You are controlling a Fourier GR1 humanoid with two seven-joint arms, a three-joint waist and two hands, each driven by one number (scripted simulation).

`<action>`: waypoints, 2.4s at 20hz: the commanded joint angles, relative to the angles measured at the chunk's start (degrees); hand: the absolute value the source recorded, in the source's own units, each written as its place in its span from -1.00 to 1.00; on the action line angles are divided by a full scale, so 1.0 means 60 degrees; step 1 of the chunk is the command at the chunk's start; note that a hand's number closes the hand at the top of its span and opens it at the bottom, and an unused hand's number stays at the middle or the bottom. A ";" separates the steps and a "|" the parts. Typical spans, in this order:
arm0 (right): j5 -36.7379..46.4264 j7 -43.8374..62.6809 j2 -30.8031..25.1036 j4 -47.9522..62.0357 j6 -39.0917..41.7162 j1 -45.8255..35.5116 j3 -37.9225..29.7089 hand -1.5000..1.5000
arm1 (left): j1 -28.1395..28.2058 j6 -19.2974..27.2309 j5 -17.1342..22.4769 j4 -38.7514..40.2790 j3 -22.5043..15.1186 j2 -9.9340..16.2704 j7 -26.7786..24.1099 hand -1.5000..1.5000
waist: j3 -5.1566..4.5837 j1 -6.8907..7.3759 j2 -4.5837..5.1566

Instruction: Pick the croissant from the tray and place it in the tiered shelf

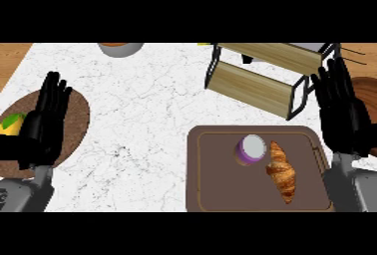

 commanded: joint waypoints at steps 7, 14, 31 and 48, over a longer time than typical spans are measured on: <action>0.3190 -0.0137 -0.4126 0.0797 0.0559 0.2919 -0.1217 1.00 | 0.1722 -0.0597 0.0738 0.1333 -0.0524 -0.0206 0.1426 0.00 | 0.0121 -0.0988 0.0368; 0.1085 -0.3153 -0.3184 0.2017 0.2529 0.4627 -0.2617 -1.00 | 0.1164 -0.2069 0.1139 0.2557 -0.0343 -0.0215 0.2048 0.00 | 0.0303 -0.0263 -0.0088; 0.1476 0.2953 -0.4416 -0.4187 0.3511 0.5457 -0.1178 -1.00 | 0.0747 -0.2018 0.0570 0.2625 -0.0308 -0.0727 0.2582 0.00 | 0.0279 -0.0113 -0.0076; 0.5342 0.8709 -0.3105 -0.3746 0.3242 0.1892 0.2288 -1.00 | 0.1455 -0.2784 0.0191 0.2275 0.0294 -0.0883 0.2450 0.00 | 0.0295 -0.0051 -0.0089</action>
